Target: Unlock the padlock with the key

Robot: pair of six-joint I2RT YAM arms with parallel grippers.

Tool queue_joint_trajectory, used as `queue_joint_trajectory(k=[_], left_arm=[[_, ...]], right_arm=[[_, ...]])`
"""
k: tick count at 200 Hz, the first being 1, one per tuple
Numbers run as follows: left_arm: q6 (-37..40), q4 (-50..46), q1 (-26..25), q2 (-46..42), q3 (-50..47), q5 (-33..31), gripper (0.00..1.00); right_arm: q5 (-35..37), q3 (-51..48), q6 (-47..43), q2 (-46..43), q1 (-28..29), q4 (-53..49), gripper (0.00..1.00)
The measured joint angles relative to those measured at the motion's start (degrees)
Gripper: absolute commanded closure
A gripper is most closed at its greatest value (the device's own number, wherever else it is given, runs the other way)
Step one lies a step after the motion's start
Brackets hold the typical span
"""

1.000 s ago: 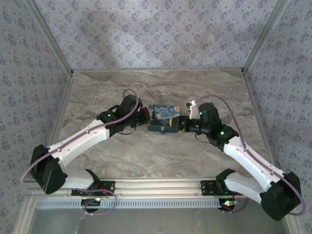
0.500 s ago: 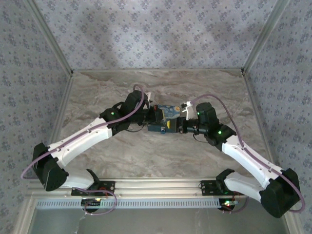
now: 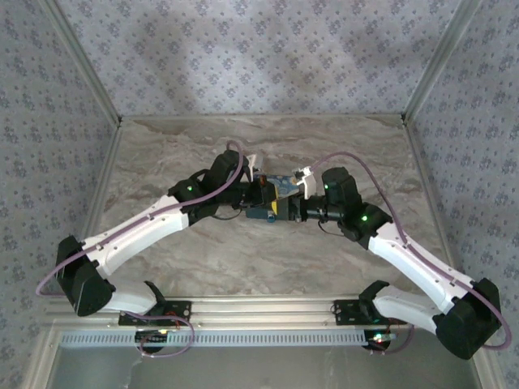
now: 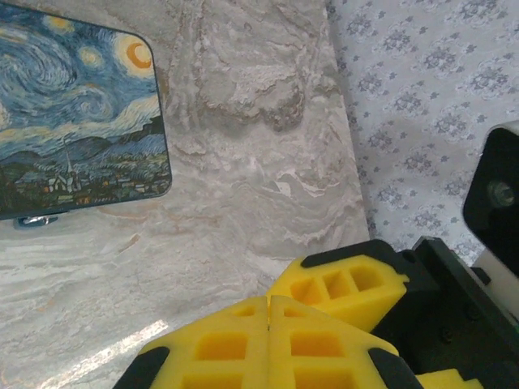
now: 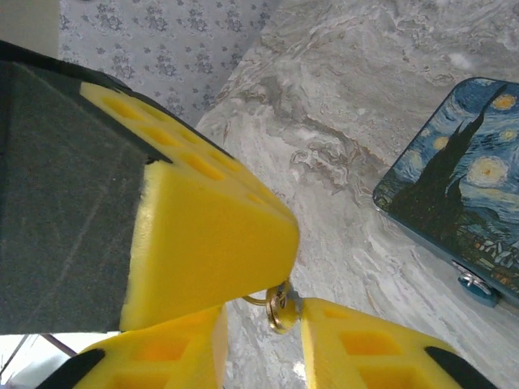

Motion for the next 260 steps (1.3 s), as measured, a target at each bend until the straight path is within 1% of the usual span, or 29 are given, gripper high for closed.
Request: queue_joint_trajectory(k=[13,52,66,79,85,88,99,103,107,140,158,174,197,216,240,260], left_arm=[[-0.2,0.2,-0.1,0.0,0.0,0.3,1.00],[-0.2,0.3,-0.2,0.0,0.3,0.6,1.00],[-0.2,0.3,-0.2,0.0,0.3,0.6,1.00],[-0.2,0.2,-0.2,0.0,0.4,0.6,1.00],[-0.2,0.2,-0.2,0.0,0.4,0.5,0.96],[-0.2,0.2,-0.2,0.0,0.4,0.5,0.92],[0.1,0.2,-0.2,0.0,0.5,0.5,0.72],[0.0,0.1,-0.2,0.0,0.5,0.6,0.67],[0.1,0.1,-0.3,0.0,0.6,0.5,0.63],[1.5,0.2,-0.3,-1.6,0.6,-1.0,0.53],[2.2,1.7,-0.2,-5.2,-1.3,-1.9,0.50],[3.1,4.6,-0.2,-9.2,-4.2,-1.9,0.45],[4.1,10.0,-0.2,-13.9,-9.0,-1.2,0.43],[4.6,15.1,-0.2,-16.3,-13.0,0.4,0.49],[4.9,21.2,-0.2,-17.3,-16.7,3.4,0.59],[5.3,25.8,-0.2,-17.3,-18.4,6.3,0.61]], right_arm=[[0.3,0.4,-0.7,0.3,0.1,-0.2,0.82],[1.0,1.2,-2.1,0.4,0.2,-2.1,0.92],[1.3,1.6,-2.4,0.4,0.2,-2.7,1.00],[1.5,1.7,-2.9,0.4,0.2,-3.0,1.00],[1.5,1.7,-3.0,0.4,0.2,-3.0,1.00],[1.5,1.7,-3.1,0.4,0.2,-3.0,1.00],[1.5,1.7,-3.2,0.4,0.2,-3.0,1.00],[1.5,1.7,-3.3,0.4,0.2,-3.0,1.00],[1.5,1.7,-3.4,0.4,0.2,-3.0,1.00],[0.8,1.7,-3.4,-0.5,-0.3,-3.1,1.00],[-0.6,1.6,-3.3,-2.7,-1.2,-3.1,1.00],[-2.7,1.4,-3.0,-5.1,-2.4,-2.6,1.00],[-6.3,0.5,-1.7,-8.3,-4.2,-0.3,1.00],[-9.5,-0.1,0.1,-10.1,-5.2,1.9,1.00],[-13.3,-0.5,2.9,-11.2,-6.1,5.4,1.00],[-15.8,-0.7,5.4,-11.8,-6.7,8.6,1.00]])
